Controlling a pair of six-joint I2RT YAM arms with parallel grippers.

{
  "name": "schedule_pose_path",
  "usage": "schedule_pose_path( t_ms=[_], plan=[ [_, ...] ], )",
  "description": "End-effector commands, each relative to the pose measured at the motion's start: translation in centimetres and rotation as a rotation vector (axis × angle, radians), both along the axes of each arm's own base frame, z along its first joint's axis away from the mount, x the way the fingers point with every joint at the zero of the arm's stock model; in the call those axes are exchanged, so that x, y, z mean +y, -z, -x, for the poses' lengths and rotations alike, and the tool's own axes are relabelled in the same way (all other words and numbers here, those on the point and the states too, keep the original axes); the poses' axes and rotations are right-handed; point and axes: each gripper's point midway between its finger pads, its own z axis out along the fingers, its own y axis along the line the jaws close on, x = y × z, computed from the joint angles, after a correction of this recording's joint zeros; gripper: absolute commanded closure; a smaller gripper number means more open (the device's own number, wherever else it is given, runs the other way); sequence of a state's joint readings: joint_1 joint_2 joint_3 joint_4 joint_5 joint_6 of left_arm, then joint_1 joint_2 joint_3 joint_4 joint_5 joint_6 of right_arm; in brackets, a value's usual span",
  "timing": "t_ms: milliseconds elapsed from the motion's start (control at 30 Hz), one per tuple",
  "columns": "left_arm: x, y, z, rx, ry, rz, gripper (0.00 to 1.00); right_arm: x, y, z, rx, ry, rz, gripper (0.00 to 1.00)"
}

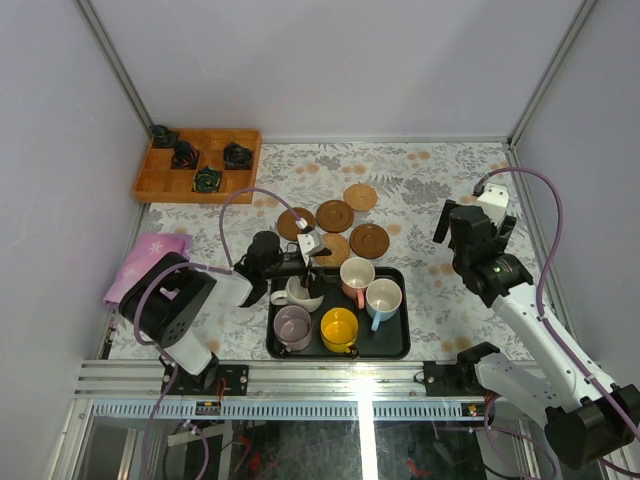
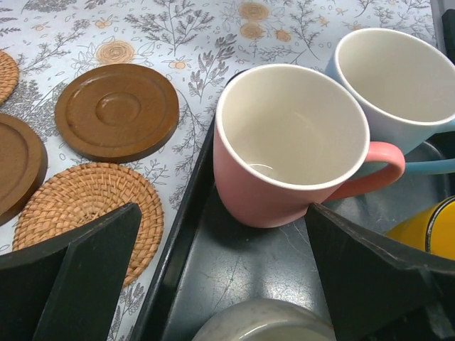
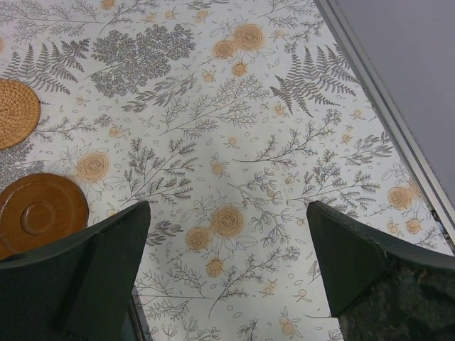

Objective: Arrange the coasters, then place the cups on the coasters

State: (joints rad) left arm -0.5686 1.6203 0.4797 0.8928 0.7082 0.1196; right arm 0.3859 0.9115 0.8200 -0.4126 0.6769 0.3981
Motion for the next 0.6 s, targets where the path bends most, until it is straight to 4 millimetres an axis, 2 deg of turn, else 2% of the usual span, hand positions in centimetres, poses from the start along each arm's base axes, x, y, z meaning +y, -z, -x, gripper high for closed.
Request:
schedule_pose_path(
  t_ms=[0,233,467,567],
  plan=[
    [0.0,1.3,0.6,-0.040,0.030,-0.021,0.00,0.1,-1.6,-0.6,-0.052,-0.004,-0.011,0.01],
    [0.9,1.0,-0.2,-0.090,-0.017,-0.077,0.00,0.7,-1.0,-0.7,-0.035,-0.029,-0.024,0.01],
    [1.9,-2.1,-1.1,-0.174,-0.086,-0.090,0.00,1.2,-0.9,-1.1,-0.043,-0.055,-0.035,0.01],
    [2.0,-2.3,-0.6,-0.182,-0.065,-0.105,0.00,1.4,-0.8,-1.3,-0.046,-0.066,-0.036,0.01]
  ],
)
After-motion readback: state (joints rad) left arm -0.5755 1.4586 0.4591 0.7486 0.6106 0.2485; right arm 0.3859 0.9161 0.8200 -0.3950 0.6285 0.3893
